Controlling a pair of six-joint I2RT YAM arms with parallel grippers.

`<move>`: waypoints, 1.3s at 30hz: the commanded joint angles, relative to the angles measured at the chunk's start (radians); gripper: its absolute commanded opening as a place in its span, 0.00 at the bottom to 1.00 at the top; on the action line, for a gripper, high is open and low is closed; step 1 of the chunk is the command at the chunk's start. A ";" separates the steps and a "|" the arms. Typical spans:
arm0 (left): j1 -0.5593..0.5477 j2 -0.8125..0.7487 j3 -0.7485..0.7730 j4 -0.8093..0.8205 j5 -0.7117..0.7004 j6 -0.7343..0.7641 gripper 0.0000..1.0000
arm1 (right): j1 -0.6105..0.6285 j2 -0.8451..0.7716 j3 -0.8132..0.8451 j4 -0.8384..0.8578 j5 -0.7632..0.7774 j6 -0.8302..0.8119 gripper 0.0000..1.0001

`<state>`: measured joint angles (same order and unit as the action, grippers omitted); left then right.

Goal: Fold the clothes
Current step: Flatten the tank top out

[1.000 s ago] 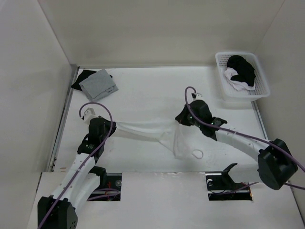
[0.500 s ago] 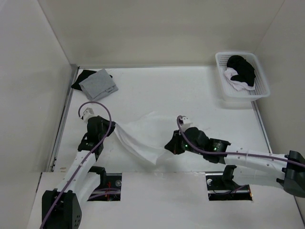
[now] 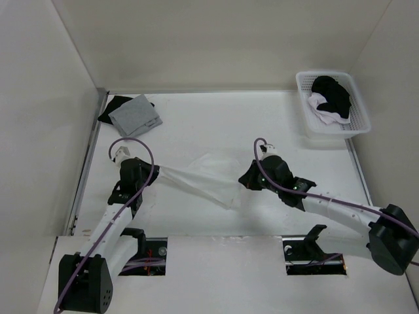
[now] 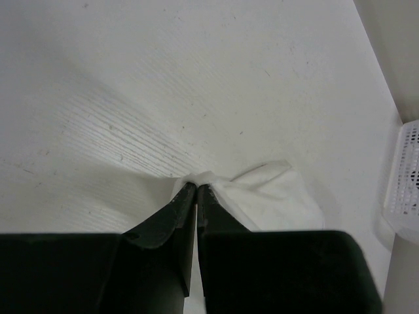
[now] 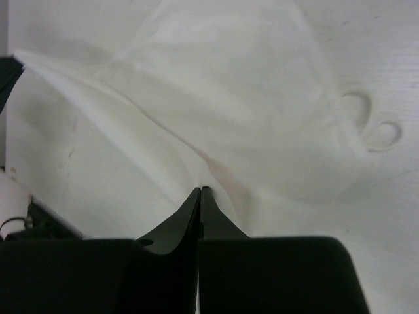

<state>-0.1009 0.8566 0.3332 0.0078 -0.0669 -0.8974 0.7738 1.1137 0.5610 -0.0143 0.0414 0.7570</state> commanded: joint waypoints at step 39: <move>0.022 -0.013 -0.091 0.132 0.081 0.000 0.02 | -0.150 0.410 0.168 0.212 -0.149 -0.047 0.35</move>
<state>-0.0746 0.8558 0.2470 0.0944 -0.0044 -0.9047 0.6270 1.5230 0.6918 0.1318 -0.0982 0.7021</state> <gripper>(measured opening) 0.028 0.350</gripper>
